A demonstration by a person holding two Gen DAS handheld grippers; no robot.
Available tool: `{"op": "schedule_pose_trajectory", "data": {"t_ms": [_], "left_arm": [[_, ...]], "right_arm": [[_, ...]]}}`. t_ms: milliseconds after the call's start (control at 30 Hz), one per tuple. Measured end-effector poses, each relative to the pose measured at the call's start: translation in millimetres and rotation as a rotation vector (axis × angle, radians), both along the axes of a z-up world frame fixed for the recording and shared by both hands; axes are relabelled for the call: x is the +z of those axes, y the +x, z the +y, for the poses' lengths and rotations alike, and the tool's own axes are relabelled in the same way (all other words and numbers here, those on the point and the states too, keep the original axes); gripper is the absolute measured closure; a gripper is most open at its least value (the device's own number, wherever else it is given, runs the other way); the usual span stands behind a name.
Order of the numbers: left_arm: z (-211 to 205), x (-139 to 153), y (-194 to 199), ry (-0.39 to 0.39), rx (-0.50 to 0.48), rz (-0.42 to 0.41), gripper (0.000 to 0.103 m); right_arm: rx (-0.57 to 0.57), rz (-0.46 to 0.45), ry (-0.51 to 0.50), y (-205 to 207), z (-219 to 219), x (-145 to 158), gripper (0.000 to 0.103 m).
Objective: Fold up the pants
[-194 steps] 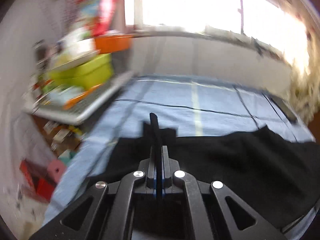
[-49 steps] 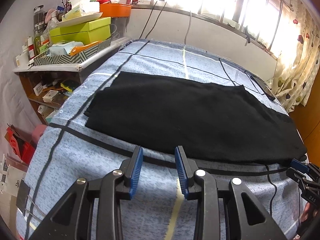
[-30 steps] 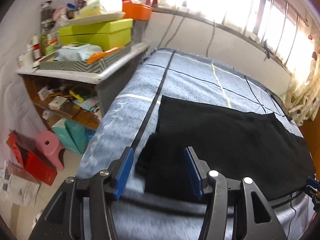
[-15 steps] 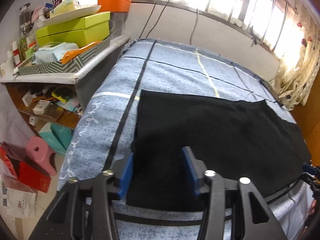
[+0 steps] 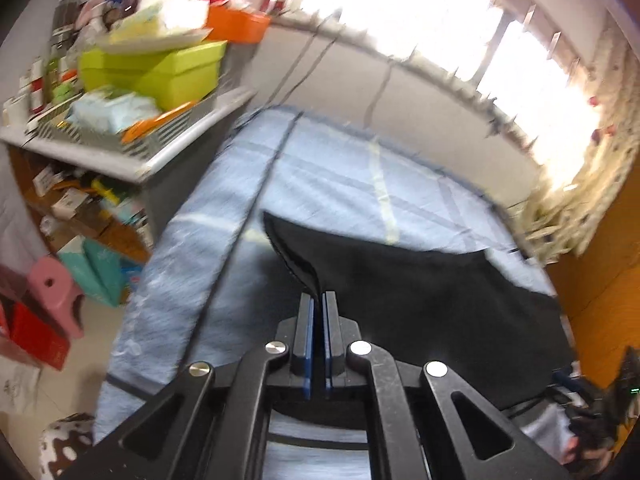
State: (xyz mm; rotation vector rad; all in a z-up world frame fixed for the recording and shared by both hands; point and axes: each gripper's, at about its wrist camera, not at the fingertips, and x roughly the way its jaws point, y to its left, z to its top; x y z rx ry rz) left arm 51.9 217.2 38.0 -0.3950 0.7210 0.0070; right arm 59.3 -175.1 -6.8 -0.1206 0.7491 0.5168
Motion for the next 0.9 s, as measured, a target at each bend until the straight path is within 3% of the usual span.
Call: {"op": "schedule_pose_trajectory", "data": {"t_ms": [233, 400, 533, 667, 833, 900], "left_arm": [[-73, 51, 15, -0.004, -0.205, -0.116, 0.100], [-127, 60, 30, 0.045, -0.300, -0.136, 0.100], [-99, 54, 30, 0.007, -0.207, -0.126, 0.100], [-57, 32, 21, 0.098, -0.080, -0.050, 0.092], [-3, -1, 3, 0.185, 0.047, 0.017, 0.052], [16, -16, 3, 0.173, 0.084, 0.058, 0.049]], "right_arm": [[-0.036, -0.003, 0.037, -1, -14, 3, 0.060], [-0.067, -0.009, 0.046, -4, -27, 4, 0.060], [-0.070, -0.014, 0.048, -6, -33, 4, 0.060], [-0.068, -0.003, 0.060, -1, -33, 0, 0.060], [-0.023, -0.012, 0.059, 1, -20, 1, 0.060], [-0.013, -0.017, 0.058, 0, -16, 2, 0.060]]}}
